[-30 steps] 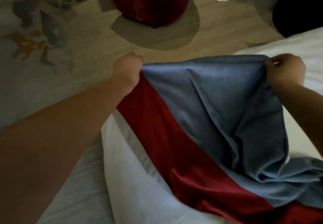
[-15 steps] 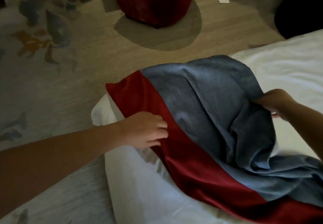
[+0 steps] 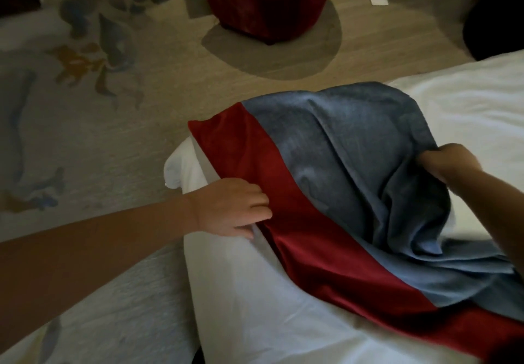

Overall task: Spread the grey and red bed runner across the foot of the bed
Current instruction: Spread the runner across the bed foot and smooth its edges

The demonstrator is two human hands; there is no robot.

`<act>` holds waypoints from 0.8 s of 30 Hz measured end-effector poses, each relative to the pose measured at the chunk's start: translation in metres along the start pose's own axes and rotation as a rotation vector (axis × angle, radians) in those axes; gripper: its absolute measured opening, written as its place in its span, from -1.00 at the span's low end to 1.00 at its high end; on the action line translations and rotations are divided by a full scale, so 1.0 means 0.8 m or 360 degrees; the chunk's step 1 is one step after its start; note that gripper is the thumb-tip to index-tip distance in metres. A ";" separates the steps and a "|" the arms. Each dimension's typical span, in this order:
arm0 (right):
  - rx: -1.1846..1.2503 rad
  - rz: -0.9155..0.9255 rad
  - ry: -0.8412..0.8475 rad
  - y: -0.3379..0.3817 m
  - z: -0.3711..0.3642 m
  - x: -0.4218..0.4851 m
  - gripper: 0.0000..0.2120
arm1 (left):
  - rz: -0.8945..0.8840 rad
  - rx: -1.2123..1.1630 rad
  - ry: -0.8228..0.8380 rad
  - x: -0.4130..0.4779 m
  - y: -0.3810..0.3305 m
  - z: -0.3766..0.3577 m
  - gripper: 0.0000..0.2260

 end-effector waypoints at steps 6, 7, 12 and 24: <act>0.0022 0.0298 -0.0228 0.017 0.005 -0.019 -0.83 | 0.0226 -0.0019 -0.0058 0.010 -0.002 0.000 -0.81; 0.0036 0.0333 -0.0258 0.023 0.007 -0.021 -0.82 | 0.0255 -0.0038 -0.0027 0.009 -0.002 -0.001 -0.80; 0.0195 0.0395 -0.0406 0.039 0.024 -0.029 -0.79 | 0.0307 -0.0063 0.0066 -0.007 0.001 0.000 -0.74; 0.0037 0.0171 0.0061 -0.019 -0.014 -0.048 -0.76 | -0.0017 0.0128 0.0186 0.008 -0.054 -0.002 -0.86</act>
Point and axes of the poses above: each hand's wrist, its own x-axis towards the middle knuckle, its own z-axis out of the back of the hand, y = z × x, the point moved 6 cm from there along x, towards the middle knuckle, and after that the axes turned 3 degrees about -x, right-handed, at the moved point
